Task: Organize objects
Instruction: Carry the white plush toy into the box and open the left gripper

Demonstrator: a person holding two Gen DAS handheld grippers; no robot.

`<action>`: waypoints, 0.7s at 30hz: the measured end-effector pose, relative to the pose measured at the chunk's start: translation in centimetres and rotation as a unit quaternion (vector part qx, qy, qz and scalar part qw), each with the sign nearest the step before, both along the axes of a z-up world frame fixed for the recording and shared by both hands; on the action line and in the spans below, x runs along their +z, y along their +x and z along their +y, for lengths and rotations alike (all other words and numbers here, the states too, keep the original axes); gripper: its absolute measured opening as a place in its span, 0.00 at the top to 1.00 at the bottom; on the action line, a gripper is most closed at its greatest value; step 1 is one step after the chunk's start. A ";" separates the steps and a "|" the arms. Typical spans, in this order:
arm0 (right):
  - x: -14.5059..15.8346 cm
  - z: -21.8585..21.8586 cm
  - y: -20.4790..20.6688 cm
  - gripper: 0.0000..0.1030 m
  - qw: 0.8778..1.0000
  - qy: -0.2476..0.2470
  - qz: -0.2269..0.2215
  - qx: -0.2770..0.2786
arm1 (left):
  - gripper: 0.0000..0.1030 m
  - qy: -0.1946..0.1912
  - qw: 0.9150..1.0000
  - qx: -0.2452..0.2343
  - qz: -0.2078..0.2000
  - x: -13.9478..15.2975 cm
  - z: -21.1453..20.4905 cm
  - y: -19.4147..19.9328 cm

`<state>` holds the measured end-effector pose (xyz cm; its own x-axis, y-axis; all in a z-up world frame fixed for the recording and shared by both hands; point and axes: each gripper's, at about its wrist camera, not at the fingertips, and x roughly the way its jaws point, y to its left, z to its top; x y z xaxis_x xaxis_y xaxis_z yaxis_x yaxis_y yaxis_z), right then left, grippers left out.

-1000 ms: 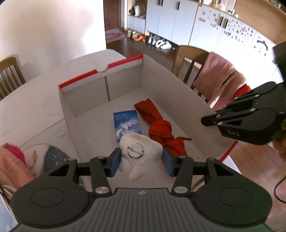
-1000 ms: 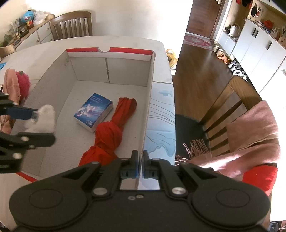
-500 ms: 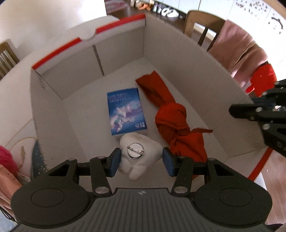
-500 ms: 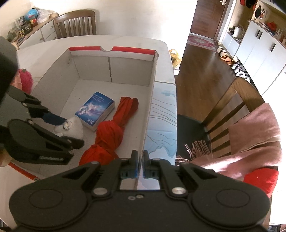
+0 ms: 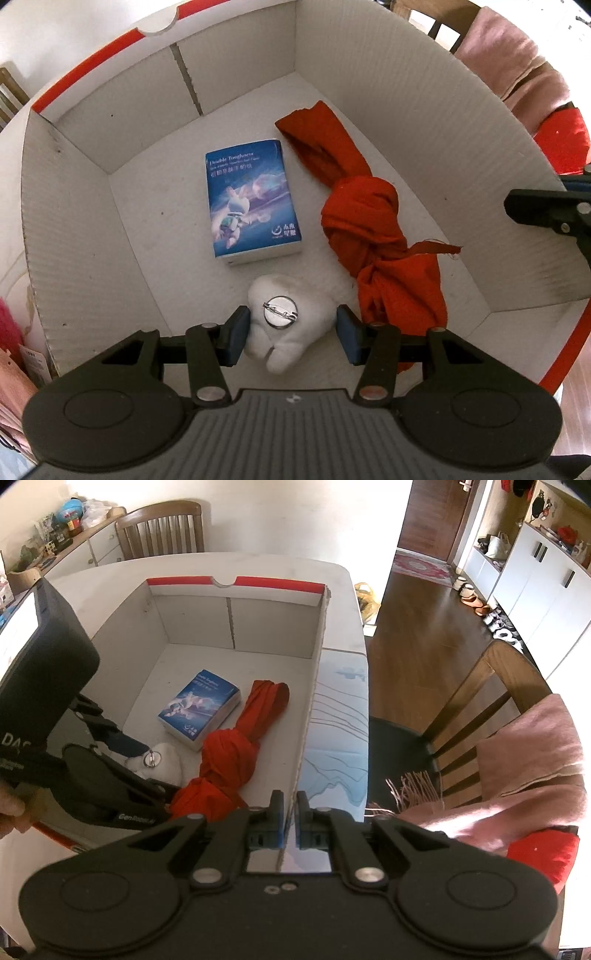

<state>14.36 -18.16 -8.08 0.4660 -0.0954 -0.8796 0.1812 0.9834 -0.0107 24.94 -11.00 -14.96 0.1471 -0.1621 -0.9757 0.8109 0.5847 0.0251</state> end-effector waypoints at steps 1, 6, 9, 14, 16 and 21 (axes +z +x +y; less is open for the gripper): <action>0.0 0.0 0.0 0.95 1.000 0.000 0.000 0.000 | 0.51 0.002 1.000 0.000 0.002 0.0 0.0 0.0; 0.0 -0.1 0.0 0.95 1.000 0.002 -0.001 0.000 | 0.50 0.005 1.000 -0.001 0.000 -0.4 -0.4 0.3; 0.0 0.0 0.0 0.95 1.000 0.002 0.000 0.000 | 0.42 0.003 1.000 -0.003 -0.004 -0.4 -0.6 0.1; -0.1 0.0 0.0 0.95 1.000 0.001 0.000 0.002 | 0.34 -0.003 1.000 -0.005 -0.015 0.0 -0.6 -0.1; -0.1 0.0 0.0 0.95 1.000 0.001 0.000 0.002 | 0.34 -0.010 1.000 -0.002 -0.016 0.2 -0.5 -0.2; -0.1 0.0 0.0 0.95 1.000 0.003 -0.001 0.003 | 0.34 -0.038 0.999 0.016 -0.029 1.5 0.7 -0.1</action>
